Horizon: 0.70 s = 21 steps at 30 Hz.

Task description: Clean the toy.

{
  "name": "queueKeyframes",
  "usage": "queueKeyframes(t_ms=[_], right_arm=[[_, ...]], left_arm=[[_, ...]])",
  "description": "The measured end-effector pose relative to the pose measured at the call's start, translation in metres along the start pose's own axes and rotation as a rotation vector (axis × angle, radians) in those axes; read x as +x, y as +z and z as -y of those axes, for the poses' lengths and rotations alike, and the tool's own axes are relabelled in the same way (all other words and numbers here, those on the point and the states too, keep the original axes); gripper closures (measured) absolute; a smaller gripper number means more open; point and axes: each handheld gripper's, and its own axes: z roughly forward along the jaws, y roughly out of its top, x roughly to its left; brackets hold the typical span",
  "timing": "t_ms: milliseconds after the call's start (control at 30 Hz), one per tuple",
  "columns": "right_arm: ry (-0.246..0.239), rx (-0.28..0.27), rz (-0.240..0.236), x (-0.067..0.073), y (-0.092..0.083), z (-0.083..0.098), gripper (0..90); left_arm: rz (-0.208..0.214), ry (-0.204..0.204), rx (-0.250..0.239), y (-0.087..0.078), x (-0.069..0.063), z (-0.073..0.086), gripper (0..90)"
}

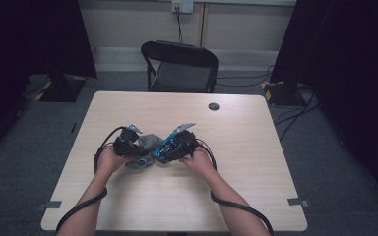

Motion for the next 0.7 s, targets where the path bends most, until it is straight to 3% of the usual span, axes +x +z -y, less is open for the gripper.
queueKeyframes(t_ms=[700], right_arm=[[0.0, 0.004, 0.0, 0.0, 0.0, -0.001, 10.2]], left_arm=[[0.02, -0.003, 0.002, -0.017, -0.004, 0.019, 76.9]])
